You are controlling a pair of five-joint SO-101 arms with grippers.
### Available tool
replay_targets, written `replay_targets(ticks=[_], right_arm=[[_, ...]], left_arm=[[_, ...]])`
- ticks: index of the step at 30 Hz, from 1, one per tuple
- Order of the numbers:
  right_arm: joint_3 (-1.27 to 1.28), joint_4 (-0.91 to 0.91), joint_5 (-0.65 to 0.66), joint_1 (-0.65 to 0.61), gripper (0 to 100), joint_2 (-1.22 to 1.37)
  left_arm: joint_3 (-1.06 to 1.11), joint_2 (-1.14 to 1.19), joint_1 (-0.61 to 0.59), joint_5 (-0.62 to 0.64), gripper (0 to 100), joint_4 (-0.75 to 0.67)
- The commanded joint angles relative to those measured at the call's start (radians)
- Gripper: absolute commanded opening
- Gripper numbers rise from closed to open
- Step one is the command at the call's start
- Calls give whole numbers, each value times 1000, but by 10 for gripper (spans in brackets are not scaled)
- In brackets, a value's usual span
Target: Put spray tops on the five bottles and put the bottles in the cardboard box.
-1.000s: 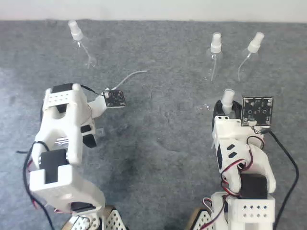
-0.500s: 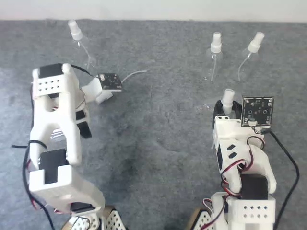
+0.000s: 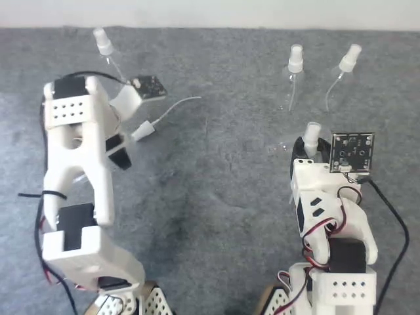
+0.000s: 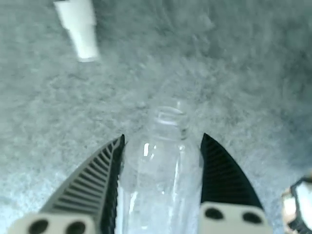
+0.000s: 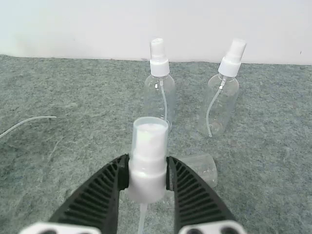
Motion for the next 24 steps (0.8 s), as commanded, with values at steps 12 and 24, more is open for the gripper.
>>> replay_targets(ticks=[12, 24], right_arm=[[-9, -24, 0, -1, 9, -24], [-9, -24, 0, -1, 9, -24]], left_arm=[[-143, -153, 137, 269, 27, 35], [197, -493, 203, 404, 30, -198]])
